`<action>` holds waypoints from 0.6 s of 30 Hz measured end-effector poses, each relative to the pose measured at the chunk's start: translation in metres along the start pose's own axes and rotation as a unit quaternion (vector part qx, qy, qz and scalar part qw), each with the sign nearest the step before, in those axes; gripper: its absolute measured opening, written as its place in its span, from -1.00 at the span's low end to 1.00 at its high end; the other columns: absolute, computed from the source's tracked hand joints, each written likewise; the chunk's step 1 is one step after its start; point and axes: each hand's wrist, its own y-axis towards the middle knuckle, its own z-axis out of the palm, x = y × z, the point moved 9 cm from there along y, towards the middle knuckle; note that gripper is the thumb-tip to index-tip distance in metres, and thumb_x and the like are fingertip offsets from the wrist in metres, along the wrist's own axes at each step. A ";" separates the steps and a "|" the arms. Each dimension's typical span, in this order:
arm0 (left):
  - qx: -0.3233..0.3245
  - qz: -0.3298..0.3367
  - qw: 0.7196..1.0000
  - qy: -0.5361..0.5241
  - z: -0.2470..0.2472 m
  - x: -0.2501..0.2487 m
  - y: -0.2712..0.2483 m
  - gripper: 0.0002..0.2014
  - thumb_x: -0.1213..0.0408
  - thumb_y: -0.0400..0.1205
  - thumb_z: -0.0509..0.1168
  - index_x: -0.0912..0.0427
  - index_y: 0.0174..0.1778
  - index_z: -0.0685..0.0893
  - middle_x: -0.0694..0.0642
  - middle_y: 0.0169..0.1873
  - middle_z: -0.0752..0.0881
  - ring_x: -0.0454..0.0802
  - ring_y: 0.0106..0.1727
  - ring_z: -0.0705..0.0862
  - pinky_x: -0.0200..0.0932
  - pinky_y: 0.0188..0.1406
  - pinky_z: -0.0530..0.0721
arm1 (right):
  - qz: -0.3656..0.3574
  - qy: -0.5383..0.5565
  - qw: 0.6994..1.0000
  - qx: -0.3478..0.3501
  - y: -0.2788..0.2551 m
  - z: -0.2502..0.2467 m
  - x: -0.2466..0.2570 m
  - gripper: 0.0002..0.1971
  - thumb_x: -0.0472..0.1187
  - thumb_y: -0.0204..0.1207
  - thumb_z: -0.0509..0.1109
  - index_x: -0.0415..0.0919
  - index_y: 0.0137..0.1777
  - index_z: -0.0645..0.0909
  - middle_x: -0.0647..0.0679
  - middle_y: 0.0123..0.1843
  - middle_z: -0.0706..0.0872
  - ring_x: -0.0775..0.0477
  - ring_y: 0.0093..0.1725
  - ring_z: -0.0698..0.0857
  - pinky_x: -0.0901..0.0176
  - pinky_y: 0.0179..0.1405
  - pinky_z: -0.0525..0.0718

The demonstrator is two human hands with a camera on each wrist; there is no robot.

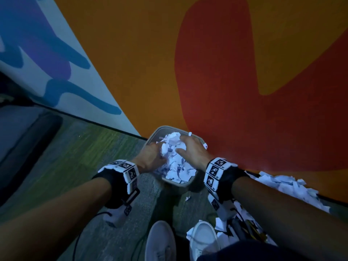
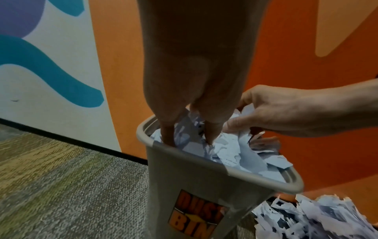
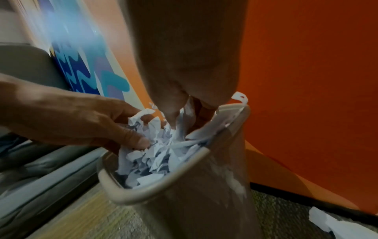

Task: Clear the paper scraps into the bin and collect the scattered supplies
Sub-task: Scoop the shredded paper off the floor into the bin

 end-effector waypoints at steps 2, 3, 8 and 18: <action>0.025 -0.015 1.000 0.010 0.008 0.007 0.002 -0.70 0.28 0.65 0.34 0.19 0.31 0.60 0.22 0.14 0.77 0.18 0.11 0.75 -0.04 0.08 0.71 | 0.013 -0.019 0.999 0.031 0.003 0.016 -0.007 -0.69 -0.14 0.61 0.39 -0.22 0.30 0.57 -0.20 0.19 0.69 -0.26 0.18 0.68 -0.16 0.10 0.69; 0.037 -0.014 0.999 0.014 0.011 0.009 0.002 -0.69 0.27 0.66 0.34 0.21 0.32 0.59 0.22 0.16 0.75 0.18 0.13 0.73 -0.09 0.07 0.67 | 0.019 -0.029 0.998 0.047 0.005 0.025 -0.011 -0.71 -0.15 0.61 0.39 -0.24 0.27 0.56 -0.21 0.17 0.68 -0.27 0.13 0.68 -0.10 0.03 0.68; 0.073 -0.007 0.997 0.030 0.019 0.013 -0.002 -0.61 0.32 0.64 0.38 0.26 0.39 0.55 0.26 0.30 0.67 0.22 0.27 0.64 -0.10 0.15 0.55 | 0.030 -0.065 0.990 0.125 0.005 0.050 -0.015 -0.74 -0.12 0.58 0.40 -0.26 0.16 0.56 -0.25 0.16 0.67 -0.26 0.02 0.69 -0.04 -0.10 0.67; 0.052 -0.031 0.995 -0.075 -0.019 0.007 0.005 -0.38 0.34 0.61 0.46 0.08 0.58 0.40 0.17 0.23 0.73 0.08 0.13 0.72 -0.14 0.00 0.68 | -0.028 -0.036 0.992 0.121 0.001 -0.027 0.016 -0.25 0.05 0.45 0.57 0.02 0.61 0.35 -0.02 0.43 0.62 -0.05 0.26 0.63 0.07 0.18 0.59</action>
